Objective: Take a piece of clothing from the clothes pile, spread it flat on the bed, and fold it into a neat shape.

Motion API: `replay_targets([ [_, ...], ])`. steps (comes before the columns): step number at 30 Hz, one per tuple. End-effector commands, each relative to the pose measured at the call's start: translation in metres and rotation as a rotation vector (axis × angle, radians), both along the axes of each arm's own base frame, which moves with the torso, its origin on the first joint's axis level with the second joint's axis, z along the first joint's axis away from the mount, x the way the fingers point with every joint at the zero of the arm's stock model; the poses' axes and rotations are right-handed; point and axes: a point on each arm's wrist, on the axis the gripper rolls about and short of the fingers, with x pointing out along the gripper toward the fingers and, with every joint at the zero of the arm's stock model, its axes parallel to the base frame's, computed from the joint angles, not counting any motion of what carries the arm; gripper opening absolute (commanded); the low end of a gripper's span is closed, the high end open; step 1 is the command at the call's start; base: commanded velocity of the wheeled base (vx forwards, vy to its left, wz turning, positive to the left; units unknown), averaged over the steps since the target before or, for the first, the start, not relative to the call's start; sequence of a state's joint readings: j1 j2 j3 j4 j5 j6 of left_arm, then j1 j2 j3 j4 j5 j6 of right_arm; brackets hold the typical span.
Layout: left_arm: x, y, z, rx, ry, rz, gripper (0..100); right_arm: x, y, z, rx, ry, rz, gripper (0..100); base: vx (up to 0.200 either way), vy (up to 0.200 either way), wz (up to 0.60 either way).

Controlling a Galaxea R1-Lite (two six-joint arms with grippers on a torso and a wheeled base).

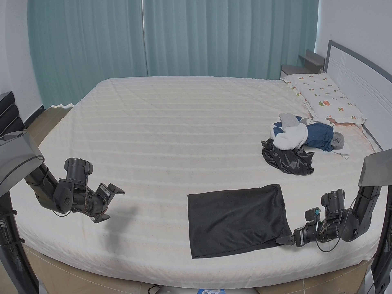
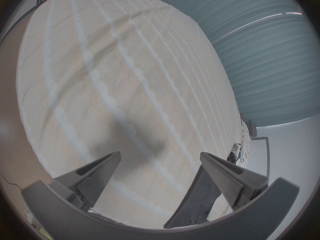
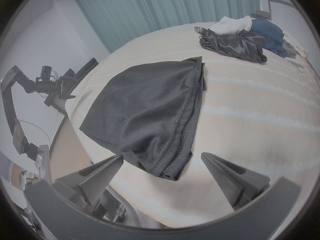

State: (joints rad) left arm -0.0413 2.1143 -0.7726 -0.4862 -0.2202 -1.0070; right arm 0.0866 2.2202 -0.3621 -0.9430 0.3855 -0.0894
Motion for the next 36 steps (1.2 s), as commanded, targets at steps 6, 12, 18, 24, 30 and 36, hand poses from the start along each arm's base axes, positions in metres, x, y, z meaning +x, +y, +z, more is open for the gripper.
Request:
replay_targets([
  [6,0.0,0.0,-0.001,0.001,0.002,0.0,100,-0.006,-0.001,-0.003,-0.014,0.017,0.009,0,0.0,0.0,0.0],
  [12,0.0,0.0,-0.001,0.0,0.002,0.001,100,-0.011,-0.003,-0.002,-0.027,0.024,0.012,0,0.0,0.0,0.0],
  [18,0.0,0.0,-0.001,0.0,0.002,0.001,100,-0.018,-0.007,0.004,-0.032,0.014,0.004,0,0.0,0.0,0.0],
  [24,0.0,0.0,-0.001,0.0,0.004,0.001,100,-0.018,-0.014,0.004,-0.041,0.01,-0.01,0,0.0,0.0,0.0],
  [30,0.0,0.0,-0.001,0.0,0.004,0.001,100,-0.02,-0.015,0.005,-0.05,0.005,0.0,100,0.0,0.0,0.0],
  [36,0.0,0.0,-0.001,0.0,0.004,0.001,100,-0.018,-0.023,0.013,-0.046,-0.032,-0.028,100,0.0,0.0,0.0],
])
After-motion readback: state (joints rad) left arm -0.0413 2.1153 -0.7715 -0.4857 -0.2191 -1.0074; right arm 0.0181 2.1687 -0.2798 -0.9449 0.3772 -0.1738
